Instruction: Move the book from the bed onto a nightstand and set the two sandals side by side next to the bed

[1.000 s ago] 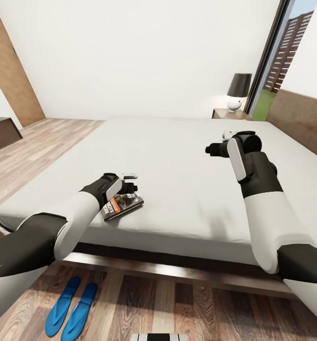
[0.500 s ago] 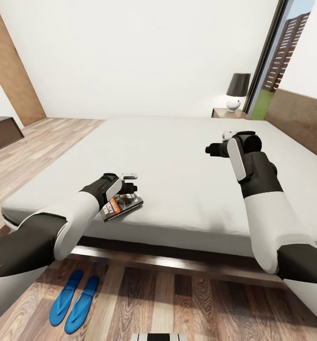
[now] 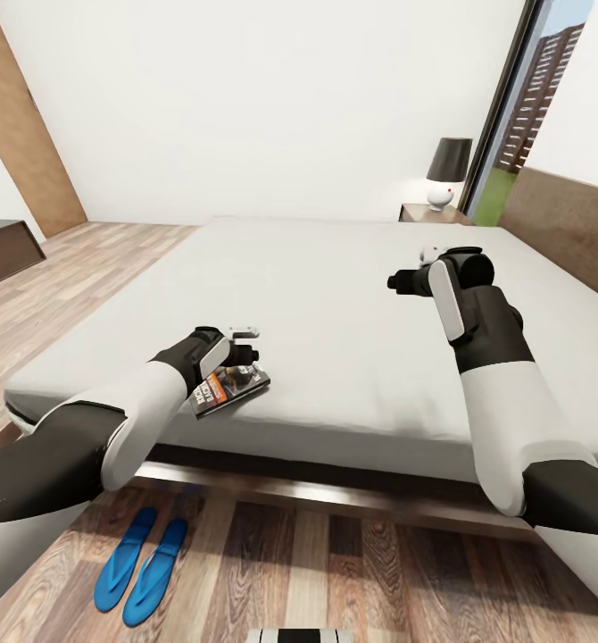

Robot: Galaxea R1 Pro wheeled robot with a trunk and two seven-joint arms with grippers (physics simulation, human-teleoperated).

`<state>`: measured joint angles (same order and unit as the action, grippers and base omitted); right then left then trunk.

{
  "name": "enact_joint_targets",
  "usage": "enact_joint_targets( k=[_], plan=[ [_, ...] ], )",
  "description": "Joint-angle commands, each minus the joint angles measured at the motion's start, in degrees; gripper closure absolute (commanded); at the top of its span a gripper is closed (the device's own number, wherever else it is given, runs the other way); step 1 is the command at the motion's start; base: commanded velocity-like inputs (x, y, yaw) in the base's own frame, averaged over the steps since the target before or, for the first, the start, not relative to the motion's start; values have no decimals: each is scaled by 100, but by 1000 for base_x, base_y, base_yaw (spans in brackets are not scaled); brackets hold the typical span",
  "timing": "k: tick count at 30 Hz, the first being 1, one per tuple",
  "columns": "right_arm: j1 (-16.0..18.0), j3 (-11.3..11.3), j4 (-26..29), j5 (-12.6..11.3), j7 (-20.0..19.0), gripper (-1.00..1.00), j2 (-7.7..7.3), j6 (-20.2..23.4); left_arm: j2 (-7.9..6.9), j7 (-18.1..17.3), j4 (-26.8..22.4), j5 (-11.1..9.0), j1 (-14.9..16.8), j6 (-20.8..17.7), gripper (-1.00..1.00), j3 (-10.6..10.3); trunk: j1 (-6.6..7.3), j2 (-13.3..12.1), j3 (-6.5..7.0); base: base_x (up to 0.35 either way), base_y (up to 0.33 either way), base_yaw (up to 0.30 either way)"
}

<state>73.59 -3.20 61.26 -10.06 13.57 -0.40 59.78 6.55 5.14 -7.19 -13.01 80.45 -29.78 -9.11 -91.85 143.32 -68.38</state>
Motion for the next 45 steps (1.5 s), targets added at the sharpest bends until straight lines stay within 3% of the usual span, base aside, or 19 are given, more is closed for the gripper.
enact_joint_targets(
  k=[1,9,20,25,31,35,38,39,41,44,45],
  plan=[
    [4,-13,3,-61,58,-100,-4,16,0,39,34,-61,-3,-28,-100,-30,0,1,-6,-2,0,0],
    [4,-13,-12,-65,58,-100,-8,16,-5,39,34,-56,-3,-47,-100,-54,20,-11,149,0,0,0],
    [-2,-7,-24,-66,58,-100,-13,16,-33,57,-10,-49,-3,-54,-100,-56,261,-452,346,0,0,0],
    [-87,-12,17,-62,58,-100,-10,16,-62,57,-502,-51,-3,-90,-100,-66,371,-653,436,0,0,0],
    [-501,-13,517,-50,43,-100,-12,16,-310,57,-1004,-47,-26,-94,-100,-73,503,-893,544,0,0,0],
    [-717,-17,843,-50,41,-100,-15,22,-359,57,-1403,-23,-202,-88,-100,-73,591,-1054,616,0,0,0],
    [-843,-20,942,-49,41,-100,-14,22,-388,57,-2139,48,-503,-131,-100,-73,656,-1174,669,0,0,0],
    [-890,-21,967,-47,40,-100,-14,22,-428,57,-2627,119,-705,-249,-100,-73,678,-1214,687,0,0,0],
    [-922,-21,986,-44,40,-100,-13,22,-472,57,-3160,209,-929,-488,-100,-74,722,-1295,723,0,0,0],
    [-1047,-22,1063,-41,40,-100,-13,22,-556,61,-5115,472,-1836,-1402,-100,-32,788,-1415,777,0,0,0],
    [-1069,-22,1100,-42,40,-100,-15,22,-564,62,-5384,490,-1963,-1481,-100,-26,810,-1455,795,0,0,0]
  ],
)
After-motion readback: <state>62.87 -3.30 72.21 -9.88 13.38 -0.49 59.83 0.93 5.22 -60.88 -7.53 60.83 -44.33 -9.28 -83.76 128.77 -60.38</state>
